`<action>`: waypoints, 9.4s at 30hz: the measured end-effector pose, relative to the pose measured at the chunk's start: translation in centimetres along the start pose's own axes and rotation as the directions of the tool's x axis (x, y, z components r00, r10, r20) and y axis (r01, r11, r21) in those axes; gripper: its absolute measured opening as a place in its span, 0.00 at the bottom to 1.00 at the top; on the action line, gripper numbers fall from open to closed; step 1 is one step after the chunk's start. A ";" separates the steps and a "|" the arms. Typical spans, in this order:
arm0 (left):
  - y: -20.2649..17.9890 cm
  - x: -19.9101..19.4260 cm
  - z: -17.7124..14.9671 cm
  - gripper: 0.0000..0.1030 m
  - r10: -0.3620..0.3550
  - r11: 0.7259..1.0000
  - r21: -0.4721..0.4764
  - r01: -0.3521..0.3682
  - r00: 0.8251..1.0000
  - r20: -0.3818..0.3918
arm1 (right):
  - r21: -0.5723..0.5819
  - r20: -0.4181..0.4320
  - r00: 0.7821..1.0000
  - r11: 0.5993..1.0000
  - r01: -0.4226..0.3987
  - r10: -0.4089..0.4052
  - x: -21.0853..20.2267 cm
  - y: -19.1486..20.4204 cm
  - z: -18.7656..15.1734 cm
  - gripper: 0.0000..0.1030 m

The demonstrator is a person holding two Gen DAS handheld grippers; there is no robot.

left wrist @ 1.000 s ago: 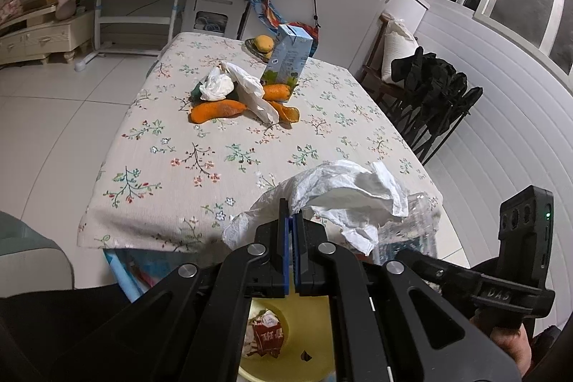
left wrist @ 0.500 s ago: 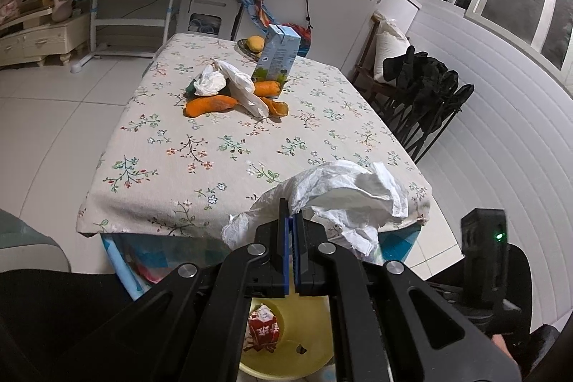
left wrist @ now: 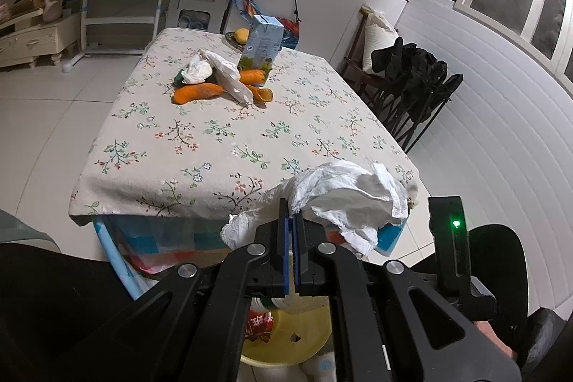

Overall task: Collect trash
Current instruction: 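Open the right gripper over the yellow basin while the left gripper releases the white tissue, then move both grippers up from the basin back toward the table, then approach the carrots and tissues on the table with both grippers, then grasp the white tissue with the right gripper while the left gripper grasps an orange carrot, then lift the carrot and tissue and carry them over the yellow basin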

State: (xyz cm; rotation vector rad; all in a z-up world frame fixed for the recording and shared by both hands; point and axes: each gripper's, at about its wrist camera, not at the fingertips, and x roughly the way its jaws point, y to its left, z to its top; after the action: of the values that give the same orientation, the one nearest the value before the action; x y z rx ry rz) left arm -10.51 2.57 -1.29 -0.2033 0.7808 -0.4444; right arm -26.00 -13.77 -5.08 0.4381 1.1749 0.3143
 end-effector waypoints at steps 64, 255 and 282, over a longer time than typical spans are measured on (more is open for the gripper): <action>-3.7 4.6 -6.3 0.61 0.187 0.962 0.239 -0.129 0.954 -0.236 | 0.162 0.389 0.920 0.987 -0.015 -0.050 -7.7 -3.5 0.7 0.74; 8.8 14.6 12.8 0.09 0.131 0.990 -0.029 -0.138 0.975 -0.180 | -0.393 0.254 0.967 0.911 0.126 -0.024 6.6 8.4 23.0 0.13; 6.0 19.4 15.6 0.33 0.218 0.969 0.154 -0.195 0.964 -0.153 | -0.165 0.258 0.962 0.985 -0.044 0.086 -2.1 1.3 16.7 0.12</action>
State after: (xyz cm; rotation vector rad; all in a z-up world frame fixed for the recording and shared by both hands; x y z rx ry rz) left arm 14.68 -0.75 -4.69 0.0463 0.9238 -0.3179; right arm -11.19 -16.31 2.56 0.3672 0.8688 0.3907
